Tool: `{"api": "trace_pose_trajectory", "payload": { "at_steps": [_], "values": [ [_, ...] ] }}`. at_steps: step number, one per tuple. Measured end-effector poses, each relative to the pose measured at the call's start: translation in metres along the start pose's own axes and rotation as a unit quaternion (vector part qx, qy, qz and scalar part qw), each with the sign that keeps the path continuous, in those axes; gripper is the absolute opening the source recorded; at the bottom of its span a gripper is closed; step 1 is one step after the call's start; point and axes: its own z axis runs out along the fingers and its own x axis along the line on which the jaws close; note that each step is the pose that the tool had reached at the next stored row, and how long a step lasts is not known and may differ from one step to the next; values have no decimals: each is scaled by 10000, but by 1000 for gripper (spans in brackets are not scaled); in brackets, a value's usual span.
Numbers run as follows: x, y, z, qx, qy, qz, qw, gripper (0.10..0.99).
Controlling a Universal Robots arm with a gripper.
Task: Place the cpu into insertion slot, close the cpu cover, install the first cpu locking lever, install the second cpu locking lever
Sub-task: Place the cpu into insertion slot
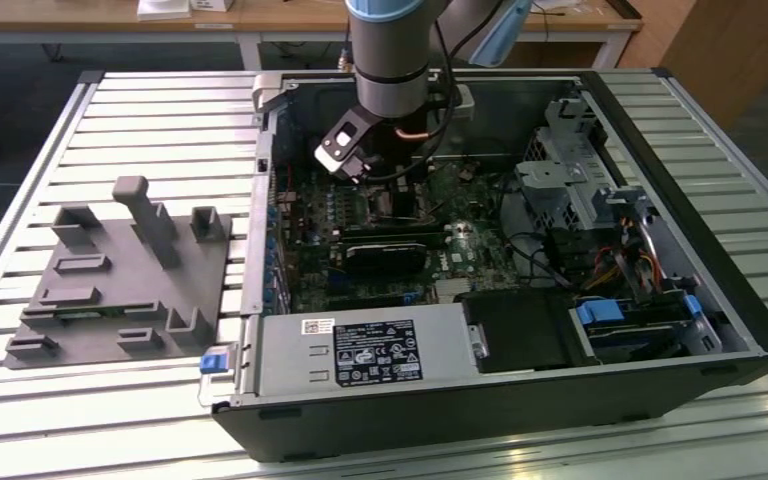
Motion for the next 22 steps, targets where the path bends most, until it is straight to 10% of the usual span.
{"api": "trace_pose_trajectory", "payload": {
  "at_steps": [10,22],
  "values": [
    [2,27,-97,18,7,-24,10000,596],
    [2,45,-127,39,10,-28,10000,118]
  ]
}}
